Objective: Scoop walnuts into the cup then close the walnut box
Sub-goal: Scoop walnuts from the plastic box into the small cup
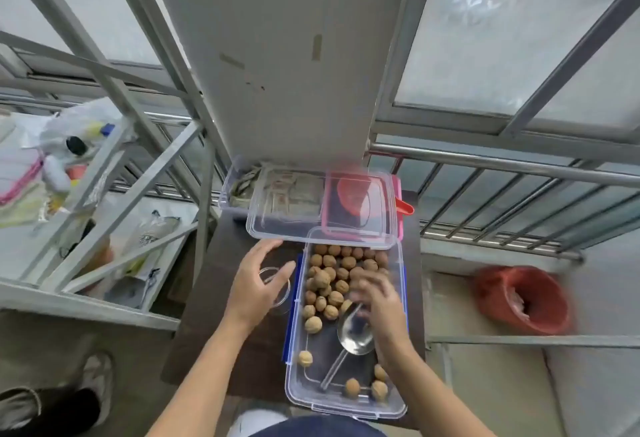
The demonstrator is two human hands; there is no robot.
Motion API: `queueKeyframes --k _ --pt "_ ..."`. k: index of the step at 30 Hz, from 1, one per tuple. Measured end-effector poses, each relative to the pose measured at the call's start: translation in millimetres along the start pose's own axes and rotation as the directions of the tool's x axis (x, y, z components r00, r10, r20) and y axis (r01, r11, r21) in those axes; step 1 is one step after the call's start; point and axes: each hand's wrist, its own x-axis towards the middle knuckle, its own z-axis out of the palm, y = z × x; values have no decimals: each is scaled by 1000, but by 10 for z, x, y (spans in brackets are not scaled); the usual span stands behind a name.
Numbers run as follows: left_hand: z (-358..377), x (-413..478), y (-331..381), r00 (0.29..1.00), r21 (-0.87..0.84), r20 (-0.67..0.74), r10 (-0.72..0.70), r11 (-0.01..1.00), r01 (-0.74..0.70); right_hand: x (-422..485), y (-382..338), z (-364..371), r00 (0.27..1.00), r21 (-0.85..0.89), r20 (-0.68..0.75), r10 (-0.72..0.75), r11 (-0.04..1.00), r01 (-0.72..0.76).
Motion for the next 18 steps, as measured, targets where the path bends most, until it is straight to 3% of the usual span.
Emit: queueKeyframes --k 1,3,5,7,10,18 --pt "-59 48 -128 1000 121 -2 -25 992 25 17 147 18 989 -66 8 147 987 -146" --pt "-138 89 -327 984 315 100 -147 943 109 25 445 40 898 -80 34 439 897 -435" --pt "-153 54 -490 940 383 209 -268 907 174 -25 638 93 814 -49 27 580 814 -579" --pt "-94 7 -579 922 390 237 -306 899 198 21 745 136 785 39 -61 617 787 -616" --pt "-60 4 -662 947 418 158 -281 887 194 116 875 197 750 202 -103 653 752 -627" --pt "-84 -11 -657 953 489 167 -251 861 141 374 1230 244 768 304 -283 575 813 -496"
